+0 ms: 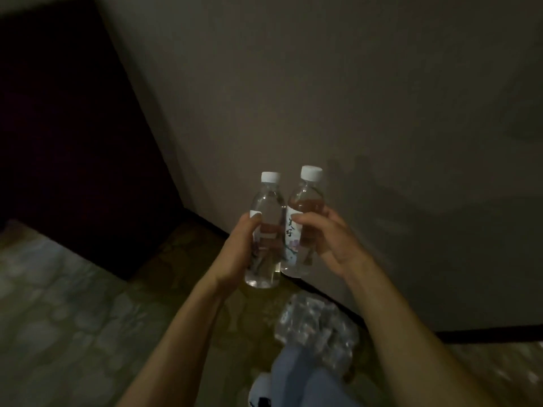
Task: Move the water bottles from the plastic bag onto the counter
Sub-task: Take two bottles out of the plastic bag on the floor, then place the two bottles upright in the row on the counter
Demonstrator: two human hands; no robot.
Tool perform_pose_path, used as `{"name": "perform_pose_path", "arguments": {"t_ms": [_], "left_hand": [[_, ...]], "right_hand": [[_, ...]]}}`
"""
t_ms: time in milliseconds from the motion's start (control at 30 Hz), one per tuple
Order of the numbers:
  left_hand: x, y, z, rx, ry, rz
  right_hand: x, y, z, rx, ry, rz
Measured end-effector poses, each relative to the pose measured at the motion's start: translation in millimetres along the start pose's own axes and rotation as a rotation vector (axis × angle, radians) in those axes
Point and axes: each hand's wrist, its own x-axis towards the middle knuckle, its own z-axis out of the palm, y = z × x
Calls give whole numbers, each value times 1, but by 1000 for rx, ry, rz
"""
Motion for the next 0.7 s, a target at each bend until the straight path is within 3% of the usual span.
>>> {"name": "perform_pose_path", "arguments": {"t_ms": [367, 700], "left_hand": [[-27, 128, -103, 41, 256, 451], [4, 226, -217, 187, 471, 615]], "right_hand": [[45, -101, 146, -315, -108, -339], [122, -168, 269, -218, -308, -535]]}}
